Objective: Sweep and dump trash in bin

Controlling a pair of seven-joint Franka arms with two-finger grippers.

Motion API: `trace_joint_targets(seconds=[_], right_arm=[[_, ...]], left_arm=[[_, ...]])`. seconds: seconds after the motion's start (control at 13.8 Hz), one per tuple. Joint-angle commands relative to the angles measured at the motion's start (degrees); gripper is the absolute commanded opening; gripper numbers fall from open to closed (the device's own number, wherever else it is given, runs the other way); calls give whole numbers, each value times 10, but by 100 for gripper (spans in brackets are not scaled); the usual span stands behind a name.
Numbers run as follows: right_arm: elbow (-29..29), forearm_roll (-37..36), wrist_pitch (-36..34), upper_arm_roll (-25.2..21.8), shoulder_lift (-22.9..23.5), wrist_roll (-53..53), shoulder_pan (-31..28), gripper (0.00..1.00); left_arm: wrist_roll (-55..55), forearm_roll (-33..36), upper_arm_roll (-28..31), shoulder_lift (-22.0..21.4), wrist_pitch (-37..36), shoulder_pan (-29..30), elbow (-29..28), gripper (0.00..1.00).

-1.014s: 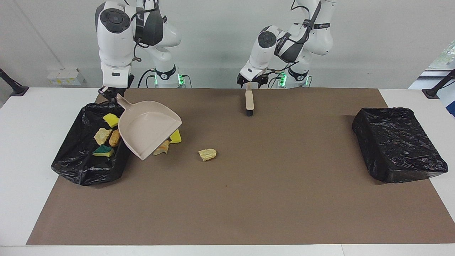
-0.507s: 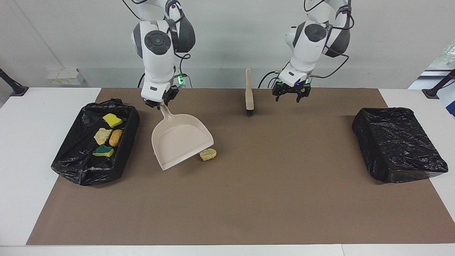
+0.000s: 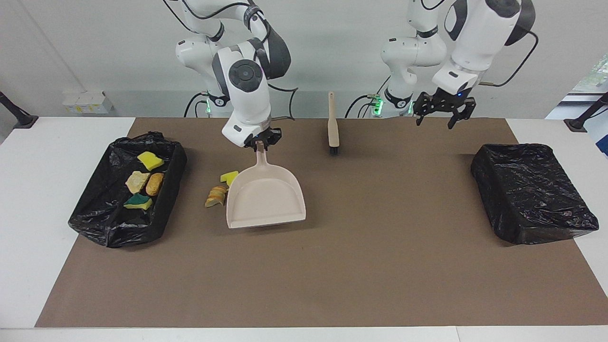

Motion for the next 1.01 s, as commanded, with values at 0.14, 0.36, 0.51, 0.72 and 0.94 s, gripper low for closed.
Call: trace_joint_targets(seconds=[0.14, 0.36, 0.51, 0.72, 0.94], right_arm=[[158, 19, -7, -3, 137, 111, 80, 0], [228, 21, 8, -1, 197, 137, 105, 0], [259, 34, 19, 8, 223, 139, 108, 0], [257, 43, 41, 15, 239, 144, 120, 0], [255, 71, 42, 15, 238, 146, 123, 0]], left_arm=[[33, 48, -8, 98, -84, 20, 168, 100], [34, 48, -5, 122, -91, 21, 195, 100], [34, 42, -3, 139, -102, 21, 222, 100], [36, 40, -1, 136, -89, 20, 222, 100], [34, 33, 6, 150, -96, 17, 226, 100]])
